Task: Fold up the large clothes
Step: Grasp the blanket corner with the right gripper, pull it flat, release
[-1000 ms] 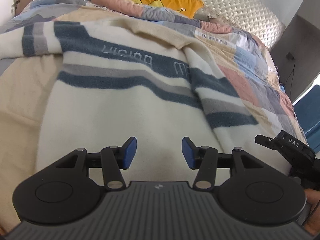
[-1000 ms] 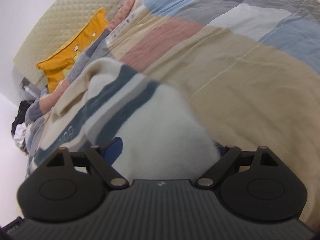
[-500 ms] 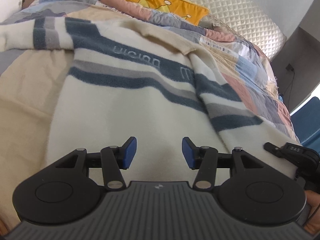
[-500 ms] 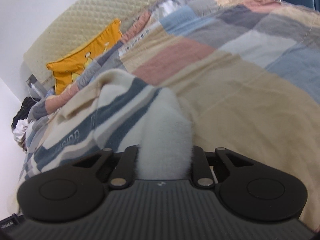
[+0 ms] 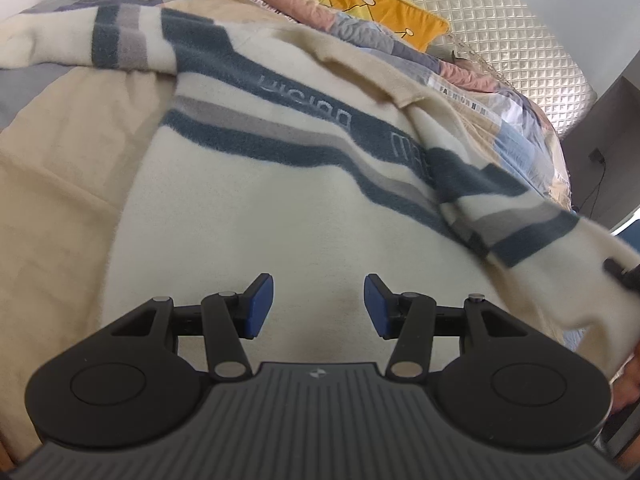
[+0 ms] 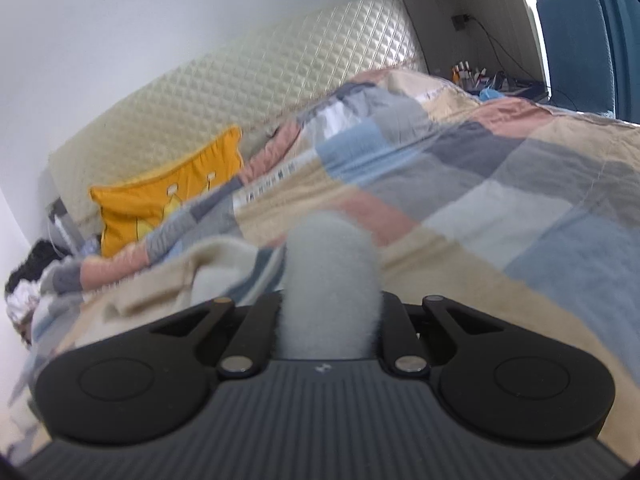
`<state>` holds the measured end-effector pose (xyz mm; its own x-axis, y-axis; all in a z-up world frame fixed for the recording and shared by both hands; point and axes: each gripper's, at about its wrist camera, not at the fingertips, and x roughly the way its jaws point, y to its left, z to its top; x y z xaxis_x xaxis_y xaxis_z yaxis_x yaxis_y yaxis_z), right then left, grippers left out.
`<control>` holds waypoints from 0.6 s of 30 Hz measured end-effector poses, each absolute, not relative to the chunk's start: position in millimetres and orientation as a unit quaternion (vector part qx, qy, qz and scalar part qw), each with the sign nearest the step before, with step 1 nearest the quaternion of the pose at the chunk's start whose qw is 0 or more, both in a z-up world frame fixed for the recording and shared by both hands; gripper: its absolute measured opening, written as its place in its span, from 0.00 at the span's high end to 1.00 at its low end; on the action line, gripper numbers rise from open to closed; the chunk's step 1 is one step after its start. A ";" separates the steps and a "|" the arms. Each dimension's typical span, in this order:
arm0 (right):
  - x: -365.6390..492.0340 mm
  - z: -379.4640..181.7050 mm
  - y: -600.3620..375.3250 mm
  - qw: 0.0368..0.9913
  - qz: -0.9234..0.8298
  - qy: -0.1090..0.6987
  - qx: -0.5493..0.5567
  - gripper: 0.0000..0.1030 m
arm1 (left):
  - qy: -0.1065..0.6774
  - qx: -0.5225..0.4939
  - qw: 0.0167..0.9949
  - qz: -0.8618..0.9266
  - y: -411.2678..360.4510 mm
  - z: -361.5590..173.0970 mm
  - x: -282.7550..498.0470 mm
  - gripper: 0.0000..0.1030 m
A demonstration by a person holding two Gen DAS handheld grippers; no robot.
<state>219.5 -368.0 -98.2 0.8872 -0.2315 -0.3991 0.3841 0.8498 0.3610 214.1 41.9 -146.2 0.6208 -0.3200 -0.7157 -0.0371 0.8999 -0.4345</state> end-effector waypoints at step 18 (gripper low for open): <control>390.7 -23.6 -494.5 0.952 -0.260 0.162 -0.006 0.88 | 0.381 -0.220 0.896 -0.061 60.2 -125.9 235.6 0.46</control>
<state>390.7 -494.5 -23.6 0.8125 -0.4968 -0.3049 0.4928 0.8648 -0.0960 235.6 60.2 -125.9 0.7027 -0.2766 -0.6556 -0.0586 0.8958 -0.4407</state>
